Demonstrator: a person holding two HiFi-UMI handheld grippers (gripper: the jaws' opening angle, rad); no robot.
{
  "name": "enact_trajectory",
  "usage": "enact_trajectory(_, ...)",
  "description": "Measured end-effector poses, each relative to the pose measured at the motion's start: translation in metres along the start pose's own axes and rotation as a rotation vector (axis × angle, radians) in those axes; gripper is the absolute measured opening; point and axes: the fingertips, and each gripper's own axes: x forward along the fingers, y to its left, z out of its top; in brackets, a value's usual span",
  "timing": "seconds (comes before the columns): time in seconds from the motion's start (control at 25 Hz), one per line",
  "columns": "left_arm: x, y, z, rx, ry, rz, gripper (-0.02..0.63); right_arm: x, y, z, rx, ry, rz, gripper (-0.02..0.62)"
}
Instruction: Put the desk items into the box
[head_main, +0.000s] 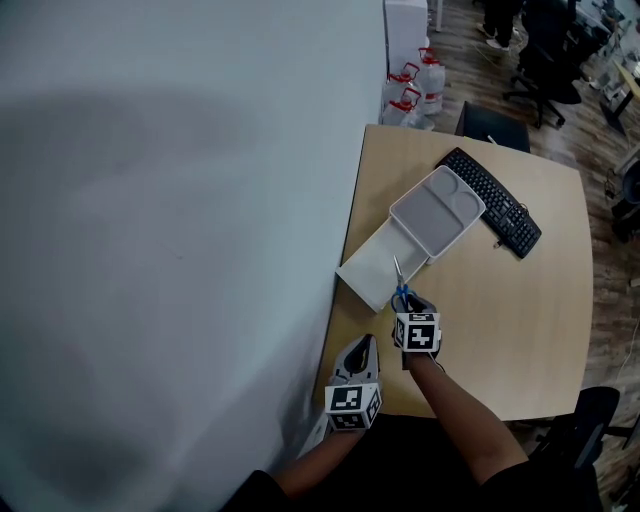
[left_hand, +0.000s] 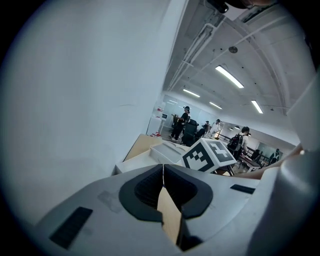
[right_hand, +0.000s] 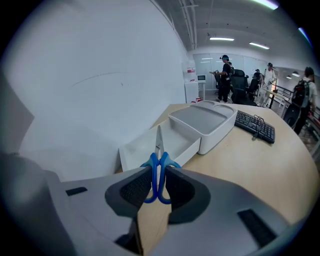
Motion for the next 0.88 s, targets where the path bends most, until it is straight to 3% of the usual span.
enact_trajectory(0.52, 0.008, 0.031, -0.001, -0.048, -0.016, 0.044, 0.018, 0.082, 0.02, 0.01, 0.076, 0.076, 0.019, 0.144)
enact_trajectory(0.88, 0.005, 0.037, -0.002, -0.077, -0.009, 0.054, 0.018, 0.099, 0.028, 0.013, 0.098, 0.17, -0.003, 0.146)
